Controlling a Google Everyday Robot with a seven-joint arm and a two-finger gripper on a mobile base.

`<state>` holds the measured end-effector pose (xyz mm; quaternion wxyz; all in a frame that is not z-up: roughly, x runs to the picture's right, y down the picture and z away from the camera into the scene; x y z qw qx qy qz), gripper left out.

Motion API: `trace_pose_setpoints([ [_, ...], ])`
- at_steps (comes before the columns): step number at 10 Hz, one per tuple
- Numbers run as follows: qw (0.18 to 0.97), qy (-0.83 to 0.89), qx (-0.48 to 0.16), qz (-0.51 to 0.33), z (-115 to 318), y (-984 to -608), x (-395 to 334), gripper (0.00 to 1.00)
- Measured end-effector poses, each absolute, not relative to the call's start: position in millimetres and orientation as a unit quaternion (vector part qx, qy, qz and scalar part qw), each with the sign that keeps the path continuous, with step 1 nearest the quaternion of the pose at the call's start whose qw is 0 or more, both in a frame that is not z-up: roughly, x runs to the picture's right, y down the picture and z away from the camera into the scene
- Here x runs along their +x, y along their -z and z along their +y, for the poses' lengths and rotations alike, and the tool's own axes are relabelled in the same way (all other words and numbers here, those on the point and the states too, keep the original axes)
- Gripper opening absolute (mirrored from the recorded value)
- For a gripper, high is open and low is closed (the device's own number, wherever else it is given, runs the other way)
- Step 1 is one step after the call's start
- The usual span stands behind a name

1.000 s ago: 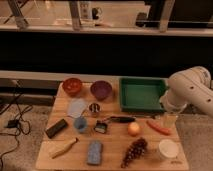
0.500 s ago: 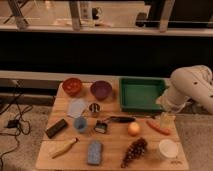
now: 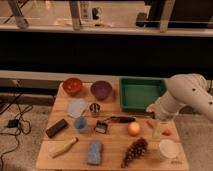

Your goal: Wipe tray with eraser

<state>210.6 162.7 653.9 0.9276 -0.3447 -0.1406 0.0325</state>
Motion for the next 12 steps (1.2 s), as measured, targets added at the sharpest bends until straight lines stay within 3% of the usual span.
trace_pose_setpoints([
  [5,0.907,0.014,-0.342,-0.244,196.9,-640.2,132.3,0.8],
  [12,0.903,0.022,-0.346,-0.252,204.8,-638.8,120.4,0.8],
])
